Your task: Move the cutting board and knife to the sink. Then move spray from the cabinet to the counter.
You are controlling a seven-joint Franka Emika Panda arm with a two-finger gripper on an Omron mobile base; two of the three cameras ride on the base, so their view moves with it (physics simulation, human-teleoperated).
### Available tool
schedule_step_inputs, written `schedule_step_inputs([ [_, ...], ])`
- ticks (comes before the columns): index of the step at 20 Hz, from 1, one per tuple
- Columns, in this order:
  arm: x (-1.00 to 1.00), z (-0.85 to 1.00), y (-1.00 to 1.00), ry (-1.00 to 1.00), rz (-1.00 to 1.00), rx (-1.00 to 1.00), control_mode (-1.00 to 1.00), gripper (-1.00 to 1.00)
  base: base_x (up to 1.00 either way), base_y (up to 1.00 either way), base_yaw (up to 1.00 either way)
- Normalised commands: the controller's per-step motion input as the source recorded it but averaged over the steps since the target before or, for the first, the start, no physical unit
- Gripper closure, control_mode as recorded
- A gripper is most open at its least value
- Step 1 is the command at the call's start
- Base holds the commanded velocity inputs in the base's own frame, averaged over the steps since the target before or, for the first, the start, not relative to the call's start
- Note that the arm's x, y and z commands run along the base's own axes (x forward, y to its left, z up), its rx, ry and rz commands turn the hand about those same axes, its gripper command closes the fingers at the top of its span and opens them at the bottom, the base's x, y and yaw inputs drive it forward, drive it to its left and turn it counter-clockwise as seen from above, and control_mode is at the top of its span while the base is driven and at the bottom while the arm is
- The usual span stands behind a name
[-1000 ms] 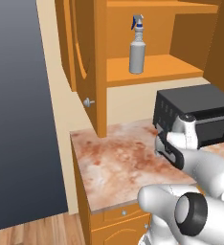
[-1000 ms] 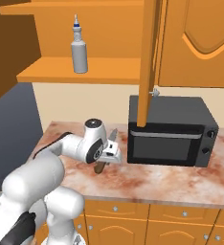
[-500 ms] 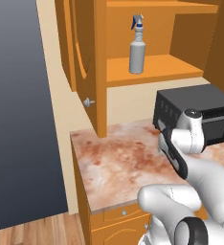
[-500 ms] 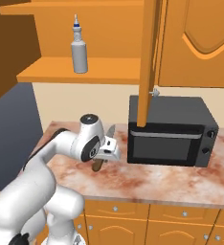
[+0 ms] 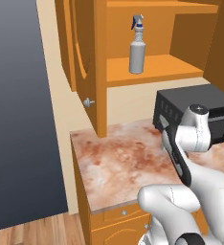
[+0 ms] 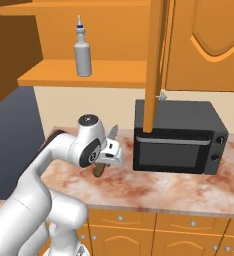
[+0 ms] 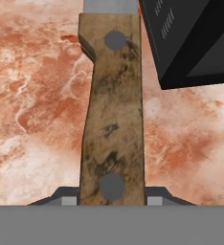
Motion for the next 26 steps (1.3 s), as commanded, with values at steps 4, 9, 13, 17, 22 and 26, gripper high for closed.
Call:
schedule_step_inputs([
  [4,-0.15,0.26,0.00,-0.01,0.00,0.00,-1.00,1.00,0.00,0.00,0.00],
  [9,-0.01,0.02,0.00,0.00,0.00,0.00,-1.00,1.00,0.00,0.00,0.00],
  [13,0.00,0.00,0.00,0.00,0.00,0.00,-1.00,1.00,0.00,0.00,0.00],
  [17,0.00,0.00,0.00,0.00,0.00,0.00,1.00,1.00,-0.08,0.00,0.00],
  [22,0.00,0.00,0.00,0.00,0.00,0.00,1.00,1.00,-0.41,0.00,0.00],
  [26,0.00,0.00,0.00,0.00,0.00,0.00,1.00,1.00,-0.53,0.00,0.00],
])
